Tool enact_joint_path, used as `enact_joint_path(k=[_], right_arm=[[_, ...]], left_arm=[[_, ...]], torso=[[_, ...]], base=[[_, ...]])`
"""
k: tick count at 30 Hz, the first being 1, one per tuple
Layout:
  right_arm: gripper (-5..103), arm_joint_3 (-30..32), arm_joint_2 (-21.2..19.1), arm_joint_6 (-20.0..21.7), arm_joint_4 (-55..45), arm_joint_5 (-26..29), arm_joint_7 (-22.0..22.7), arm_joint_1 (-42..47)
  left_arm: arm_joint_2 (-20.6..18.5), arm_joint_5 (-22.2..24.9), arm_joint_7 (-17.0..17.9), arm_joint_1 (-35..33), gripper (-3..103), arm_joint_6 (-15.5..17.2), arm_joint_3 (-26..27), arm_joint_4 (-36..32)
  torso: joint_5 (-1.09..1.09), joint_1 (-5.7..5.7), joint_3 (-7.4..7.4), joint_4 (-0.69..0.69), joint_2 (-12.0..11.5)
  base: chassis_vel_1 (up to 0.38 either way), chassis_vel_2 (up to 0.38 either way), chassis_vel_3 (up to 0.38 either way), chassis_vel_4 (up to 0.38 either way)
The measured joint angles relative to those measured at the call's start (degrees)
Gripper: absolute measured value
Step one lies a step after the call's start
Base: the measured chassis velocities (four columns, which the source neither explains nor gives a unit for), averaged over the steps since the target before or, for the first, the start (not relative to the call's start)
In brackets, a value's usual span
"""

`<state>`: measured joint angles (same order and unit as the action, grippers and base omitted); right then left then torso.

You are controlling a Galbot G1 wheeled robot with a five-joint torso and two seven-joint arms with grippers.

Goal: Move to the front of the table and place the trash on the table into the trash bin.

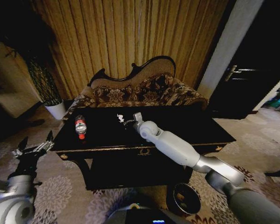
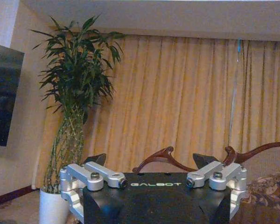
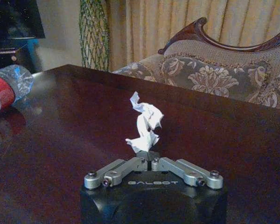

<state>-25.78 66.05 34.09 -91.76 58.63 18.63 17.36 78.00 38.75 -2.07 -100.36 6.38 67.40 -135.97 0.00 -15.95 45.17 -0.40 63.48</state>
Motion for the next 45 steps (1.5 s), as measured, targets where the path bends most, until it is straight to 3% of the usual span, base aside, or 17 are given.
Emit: enact_joint_path(k=[4,9,18,26,31,39,45], right_arm=[[0,1.38,-0.67,-1.35,-0.98,0.15,0.03,0.61],[0,4.51,-2.5,-6.29,-2.25,-0.07,-1.11,2.04],[0,14.28,-9.04,-13.14,-6.26,-1.39,-2.41,7.52],[0,25.92,-15.09,-16.8,-7.17,-4.86,-8.37,15.97],[0,35.59,-18.16,-19.81,-7.72,-10.58,-10.99,26.37],[0,44.6,-19.03,-20.71,-7.85,-13.28,-11.59,33.84],[0,52.9,-20.12,-20.83,-9.39,-13.24,-15.13,40.43]], left_arm=[[-0.26,0.13,0.0,0.03,100,-0.02,0.12,-0.1],[-1.06,0.41,0.02,0.08,100,-0.05,0.46,-0.05],[-1.56,1.03,0.06,0.48,100,-0.14,0.29,0.61],[-2.68,1.71,-0.09,1.02,100,-0.24,-0.06,1.06],[-3.23,2.06,-1.17,1.13,100,-1.25,-0.38,1.95],[-4.04,2.38,-1.92,1.15,100,-1.75,-1.37,2.87],[-5.43,3.05,-2.91,1.21,100,-2.67,-1.51,4.14]], torso=[[0.0,0.0,0.0,0.0,0.0],[0.0,0.0,0.0,0.01,0.0],[0.0,0.0,0.0,-0.01,0.0],[0.01,0.0,0.0,0.0,0.0],[0.02,0.0,0.0,-0.02,0.0],[0.0,0.0,0.0,0.02,0.0],[0.0,0.0,0.0,-0.01,0.0]], base=[[0.0,0.0,0.0,0.0],[0.0,0.0,0.0,0.0],[0.0,0.0,0.0,0.0],[0.0,0.0,0.0,0.0],[0.0,0.0,0.0,0.0],[0.0,0.0,0.0,0.0],[0.0,0.0,0.0,0.0]])
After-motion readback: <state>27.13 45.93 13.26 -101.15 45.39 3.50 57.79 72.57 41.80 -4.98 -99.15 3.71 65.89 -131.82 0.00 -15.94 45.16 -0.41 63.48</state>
